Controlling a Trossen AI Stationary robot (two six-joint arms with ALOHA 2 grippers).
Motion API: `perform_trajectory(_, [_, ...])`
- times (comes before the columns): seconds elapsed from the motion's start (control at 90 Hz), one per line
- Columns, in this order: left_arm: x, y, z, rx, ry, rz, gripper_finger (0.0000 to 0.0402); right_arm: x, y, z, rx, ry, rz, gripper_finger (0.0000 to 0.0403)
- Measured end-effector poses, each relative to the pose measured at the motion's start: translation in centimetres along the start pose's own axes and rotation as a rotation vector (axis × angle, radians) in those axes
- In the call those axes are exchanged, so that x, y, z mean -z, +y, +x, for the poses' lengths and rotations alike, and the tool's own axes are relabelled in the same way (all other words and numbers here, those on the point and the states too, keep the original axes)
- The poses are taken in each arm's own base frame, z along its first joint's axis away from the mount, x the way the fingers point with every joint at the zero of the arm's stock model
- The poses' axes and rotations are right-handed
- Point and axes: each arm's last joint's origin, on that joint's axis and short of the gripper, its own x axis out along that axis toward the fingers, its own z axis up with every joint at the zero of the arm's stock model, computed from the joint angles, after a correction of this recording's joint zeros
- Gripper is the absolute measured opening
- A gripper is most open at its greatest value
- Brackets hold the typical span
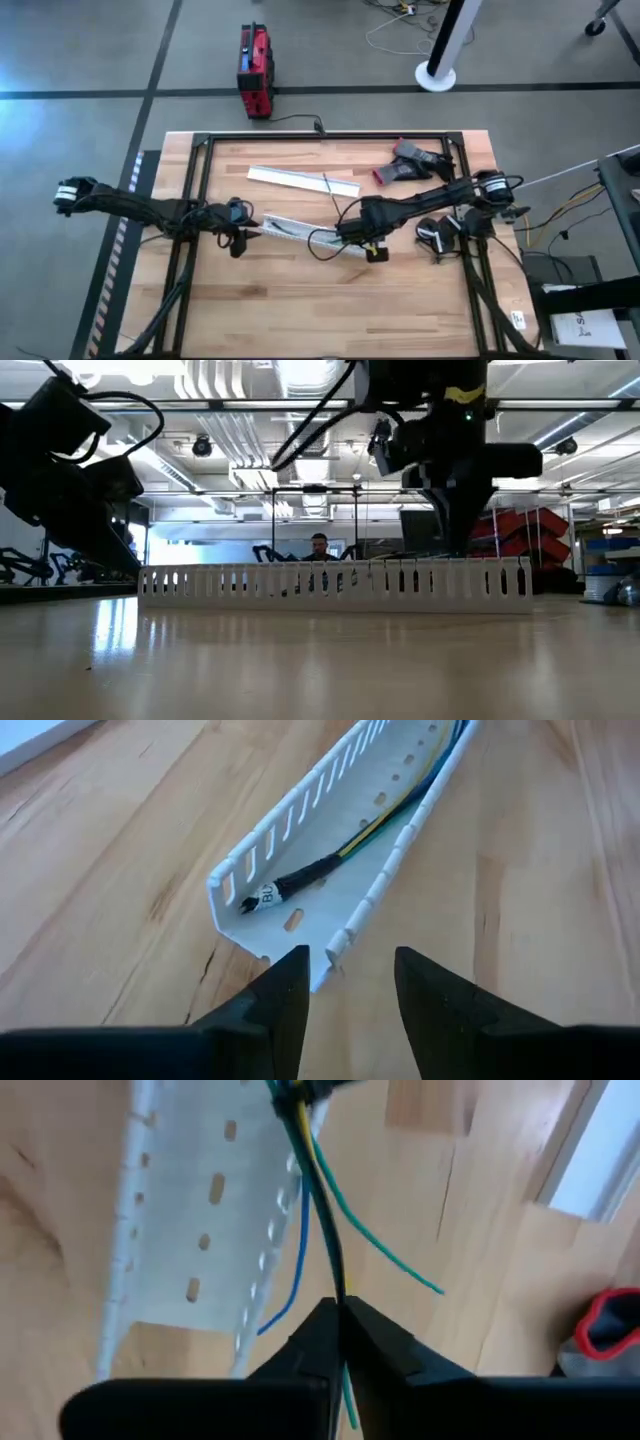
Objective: Ziptie cables
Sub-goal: Put the cable wires with a zip tie into the white cable duct
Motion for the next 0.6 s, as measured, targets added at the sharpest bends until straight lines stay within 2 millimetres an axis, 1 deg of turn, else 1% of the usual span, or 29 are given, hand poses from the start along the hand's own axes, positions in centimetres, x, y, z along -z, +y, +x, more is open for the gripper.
perform_trajectory(0.211, [0.0, 0.0, 0.0, 0.001, -0.002, -0.008, 0.013, -0.8, 0.9, -3.2, -0.01, -0.04, 0.026, 0.0002])
perform_trajectory(0.333, [0.0, 0.0, 0.0, 0.001, -0.002, -0.009, 0.013, -0.9, 2.0, -4.4, -0.029, -0.057, 0.052, 0.0001])
perform_trajectory(0.444, [0.0, 0.0, 0.0, 0.009, 0.001, -0.024, 0.013, -0.8, 3.1, -4.4, -0.068, -0.053, 0.076, 0.0001])
perform_trajectory(0.6, [0.0, 0.0, 0.0, 0.011, -0.001, -0.039, 0.013, -1.2, 4.3, -2.6, -0.067, -0.002, 0.109, 0.0001])
